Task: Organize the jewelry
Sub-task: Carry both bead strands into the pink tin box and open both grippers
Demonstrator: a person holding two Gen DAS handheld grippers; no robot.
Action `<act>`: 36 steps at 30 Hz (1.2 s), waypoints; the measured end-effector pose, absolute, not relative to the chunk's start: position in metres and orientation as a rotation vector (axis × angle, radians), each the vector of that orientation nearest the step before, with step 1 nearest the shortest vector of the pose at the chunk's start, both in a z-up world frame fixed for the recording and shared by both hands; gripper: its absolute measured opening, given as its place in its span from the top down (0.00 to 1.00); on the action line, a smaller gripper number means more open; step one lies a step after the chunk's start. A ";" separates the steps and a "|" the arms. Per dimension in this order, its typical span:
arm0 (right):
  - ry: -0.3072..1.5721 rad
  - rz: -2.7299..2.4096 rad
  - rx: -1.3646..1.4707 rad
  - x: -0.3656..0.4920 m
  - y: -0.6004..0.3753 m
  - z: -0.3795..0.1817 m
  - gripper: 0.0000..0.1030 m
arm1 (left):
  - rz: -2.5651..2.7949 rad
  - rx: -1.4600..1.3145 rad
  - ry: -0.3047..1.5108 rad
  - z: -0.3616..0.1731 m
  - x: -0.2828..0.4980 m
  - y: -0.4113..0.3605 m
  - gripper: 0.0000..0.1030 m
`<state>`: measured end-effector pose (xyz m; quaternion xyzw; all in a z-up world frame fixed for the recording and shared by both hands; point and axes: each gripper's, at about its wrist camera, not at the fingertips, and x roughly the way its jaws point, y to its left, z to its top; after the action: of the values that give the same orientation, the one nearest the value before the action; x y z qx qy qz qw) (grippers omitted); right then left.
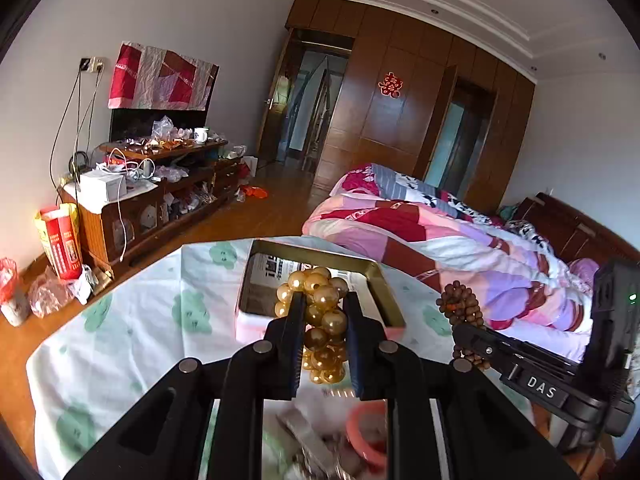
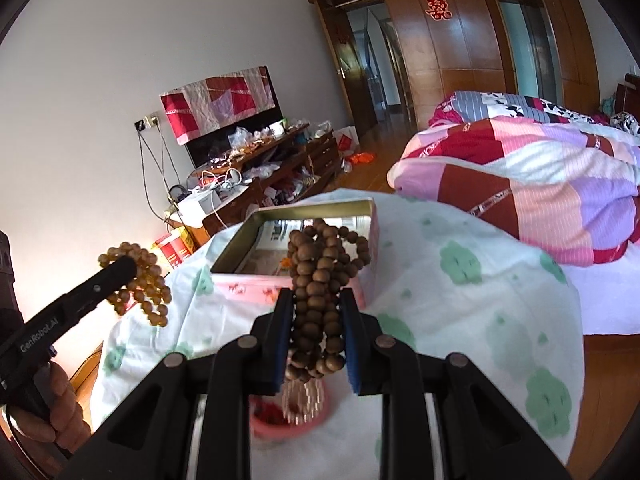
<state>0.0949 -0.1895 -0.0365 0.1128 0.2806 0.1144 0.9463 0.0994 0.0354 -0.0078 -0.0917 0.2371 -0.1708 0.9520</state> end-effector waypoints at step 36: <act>0.667 0.192 0.156 0.217 -0.168 -0.082 0.66 | -0.097 -0.020 0.685 -0.060 0.236 -0.018 0.80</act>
<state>0.2173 -0.1678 -0.0816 0.0766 0.3267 0.0941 0.9373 0.2356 -0.0180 -0.0601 -0.0100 0.3357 -0.0473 0.9407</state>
